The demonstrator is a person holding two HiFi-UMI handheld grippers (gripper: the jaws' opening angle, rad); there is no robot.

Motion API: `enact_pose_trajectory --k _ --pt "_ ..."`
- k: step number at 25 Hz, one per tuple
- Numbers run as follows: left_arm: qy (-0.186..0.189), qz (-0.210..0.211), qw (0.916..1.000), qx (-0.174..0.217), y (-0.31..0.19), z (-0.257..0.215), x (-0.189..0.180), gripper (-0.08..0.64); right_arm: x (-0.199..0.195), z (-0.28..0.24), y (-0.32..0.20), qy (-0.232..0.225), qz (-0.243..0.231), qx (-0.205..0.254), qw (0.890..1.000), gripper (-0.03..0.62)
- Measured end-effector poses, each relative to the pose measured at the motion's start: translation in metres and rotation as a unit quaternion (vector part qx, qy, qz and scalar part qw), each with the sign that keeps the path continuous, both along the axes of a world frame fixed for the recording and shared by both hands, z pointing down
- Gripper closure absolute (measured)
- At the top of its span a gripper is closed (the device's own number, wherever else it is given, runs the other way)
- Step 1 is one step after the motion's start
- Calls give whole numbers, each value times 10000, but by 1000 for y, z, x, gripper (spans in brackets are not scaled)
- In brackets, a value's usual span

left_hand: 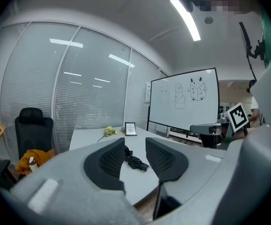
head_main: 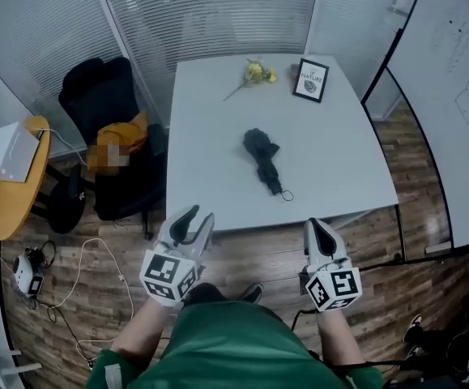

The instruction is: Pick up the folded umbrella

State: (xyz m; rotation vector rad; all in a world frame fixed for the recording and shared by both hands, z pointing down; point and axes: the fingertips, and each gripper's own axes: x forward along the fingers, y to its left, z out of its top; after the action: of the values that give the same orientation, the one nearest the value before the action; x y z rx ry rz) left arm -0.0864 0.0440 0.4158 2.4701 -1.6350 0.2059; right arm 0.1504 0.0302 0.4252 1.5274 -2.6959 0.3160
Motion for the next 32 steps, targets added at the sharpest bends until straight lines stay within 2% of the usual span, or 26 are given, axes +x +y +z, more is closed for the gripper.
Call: enact_pose_trajectory --k 4,8,13,19,26,29,32 --pt "-76 33 9999 -77 -23 7 6 411 3 8 -23 70 -38 -15 10000 589" --pt "-69 54 9999 -137 -54 21 1 411 -6 35 -51 166 -85 -458 9988 588" --pt "37 322 9994 -88 -102 28 -7 411 -17 57 -86 214 129 -877 9958 587" --pt "134 657 9976 -151 -156 42 -30 411 -47 71 -140 597 193 -1241 9903 523" --pt "210 969 9943 -384 -190 74 -58 410 -86 118 -190 1032 96 -2038 9735 428" --pt "172 951 9944 -427 -200 84 -73 411 -102 143 -212 1176 -33 -2356 9647 389" --pt "170 803 9955 -470 -203 86 -87 411 -107 167 -235 1295 -77 -2645 9556 379"
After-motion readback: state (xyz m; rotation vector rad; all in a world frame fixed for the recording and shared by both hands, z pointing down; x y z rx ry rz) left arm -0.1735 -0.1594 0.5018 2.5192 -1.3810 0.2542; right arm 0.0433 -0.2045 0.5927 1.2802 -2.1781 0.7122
